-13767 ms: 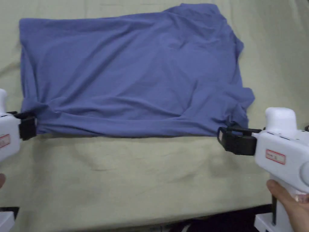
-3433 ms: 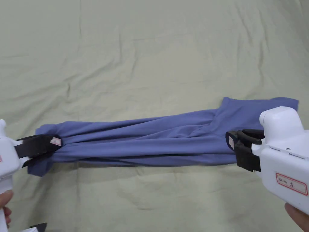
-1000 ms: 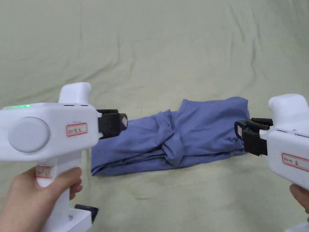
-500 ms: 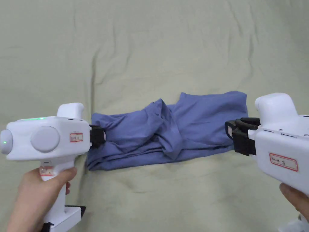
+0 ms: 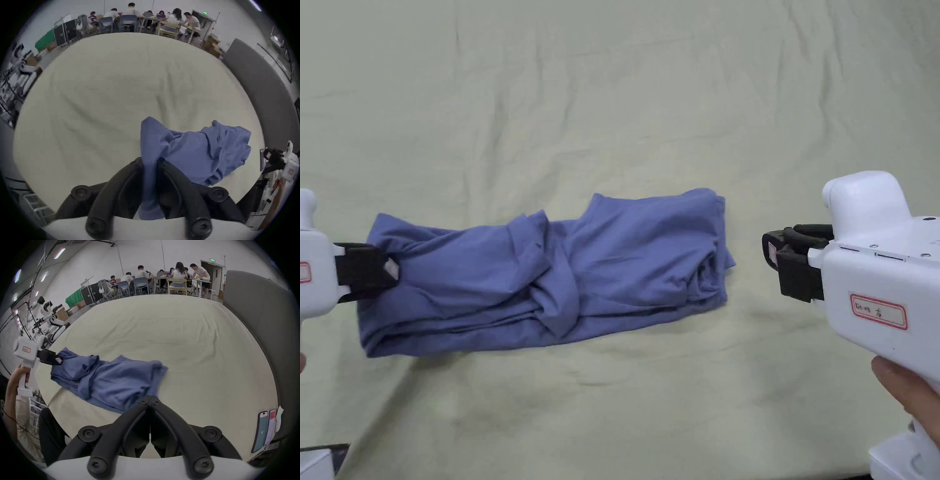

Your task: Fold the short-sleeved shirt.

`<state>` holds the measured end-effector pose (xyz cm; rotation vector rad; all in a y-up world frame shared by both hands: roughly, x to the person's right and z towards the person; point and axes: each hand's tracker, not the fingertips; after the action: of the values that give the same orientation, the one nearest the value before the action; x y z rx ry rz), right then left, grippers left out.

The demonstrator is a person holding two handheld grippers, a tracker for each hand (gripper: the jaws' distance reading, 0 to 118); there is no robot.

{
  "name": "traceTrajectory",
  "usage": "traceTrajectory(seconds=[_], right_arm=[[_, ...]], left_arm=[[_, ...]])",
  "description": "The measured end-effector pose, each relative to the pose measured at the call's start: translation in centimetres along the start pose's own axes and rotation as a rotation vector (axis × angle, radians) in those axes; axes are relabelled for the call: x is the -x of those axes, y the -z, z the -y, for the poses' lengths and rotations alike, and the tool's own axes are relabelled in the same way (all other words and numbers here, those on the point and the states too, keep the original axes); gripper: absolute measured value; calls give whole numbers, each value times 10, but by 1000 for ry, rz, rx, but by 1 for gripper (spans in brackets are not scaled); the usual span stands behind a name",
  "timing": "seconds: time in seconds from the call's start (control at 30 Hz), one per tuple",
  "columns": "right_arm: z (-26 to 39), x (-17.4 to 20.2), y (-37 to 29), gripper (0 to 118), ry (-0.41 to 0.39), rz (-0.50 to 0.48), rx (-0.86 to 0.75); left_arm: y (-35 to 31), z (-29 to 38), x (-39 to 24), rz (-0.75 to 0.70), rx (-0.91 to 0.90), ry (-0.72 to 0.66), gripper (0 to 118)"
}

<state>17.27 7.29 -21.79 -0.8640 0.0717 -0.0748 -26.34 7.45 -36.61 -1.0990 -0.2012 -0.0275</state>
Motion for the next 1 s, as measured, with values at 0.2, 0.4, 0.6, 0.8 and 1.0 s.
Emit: traceTrajectory(seconds=[0.2,0.4,0.6,0.8,1.0], right_arm=[[-4,-6,-4,2,9,-16,-25],[-1,-22,-6,2,28,-2,-32],[11,-48,-10,2,75,33,-22],[22,-65,-8,2,115,50,2],[21,-66,-7,2,118,47,6]], left_arm=[[-23,-10,-62,-3,-15,128,14],[4,-24,-167,227,4,241,14],[58,-28,-252,331,98,322,14],[97,-37,-265,535,226,121,73],[28,-39,-228,426,-6,181,90]])
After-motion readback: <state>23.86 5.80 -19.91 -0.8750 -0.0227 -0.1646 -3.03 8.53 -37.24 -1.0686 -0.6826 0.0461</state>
